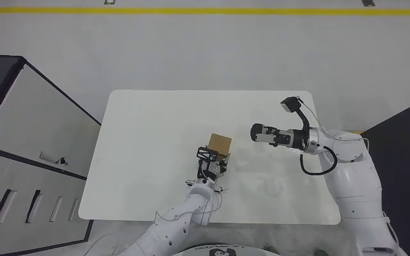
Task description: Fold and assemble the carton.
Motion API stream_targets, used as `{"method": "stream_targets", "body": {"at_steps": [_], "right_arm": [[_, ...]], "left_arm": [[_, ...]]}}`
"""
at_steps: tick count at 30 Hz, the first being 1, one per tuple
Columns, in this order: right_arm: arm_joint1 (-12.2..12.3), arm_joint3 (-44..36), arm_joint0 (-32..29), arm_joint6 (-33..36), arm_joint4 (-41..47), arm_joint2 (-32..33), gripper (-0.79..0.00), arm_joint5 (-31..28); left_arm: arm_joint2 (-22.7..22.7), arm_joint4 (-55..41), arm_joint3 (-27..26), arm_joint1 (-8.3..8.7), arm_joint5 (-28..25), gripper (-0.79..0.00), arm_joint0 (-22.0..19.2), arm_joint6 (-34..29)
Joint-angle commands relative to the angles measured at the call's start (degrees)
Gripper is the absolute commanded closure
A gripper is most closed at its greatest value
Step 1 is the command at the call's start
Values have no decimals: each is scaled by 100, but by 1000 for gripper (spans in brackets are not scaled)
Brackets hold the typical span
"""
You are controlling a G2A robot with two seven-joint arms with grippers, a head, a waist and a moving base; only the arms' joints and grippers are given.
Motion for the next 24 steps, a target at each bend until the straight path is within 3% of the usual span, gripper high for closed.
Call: {"method": "stream_targets", "body": {"at_steps": [1, 5, 18, 24], "right_arm": [[0, 0, 0, 0, 0, 0, -785, 0], [0, 0, 0, 0, 0, 0, -785, 0], [0, 0, 0, 0, 0, 0, -785, 0], [0, 0, 0, 0, 0, 0, -785, 0]], "left_arm": [[-63, 30, -52, 15, -90, 0, 37, 38], [-209, 233, -191, 63, -193, 0, 159, 208], [-275, 571, -52, 66, -515, 0, 256, -270], [-522, 563, -397, 114, -613, 0, 418, -158]]}}
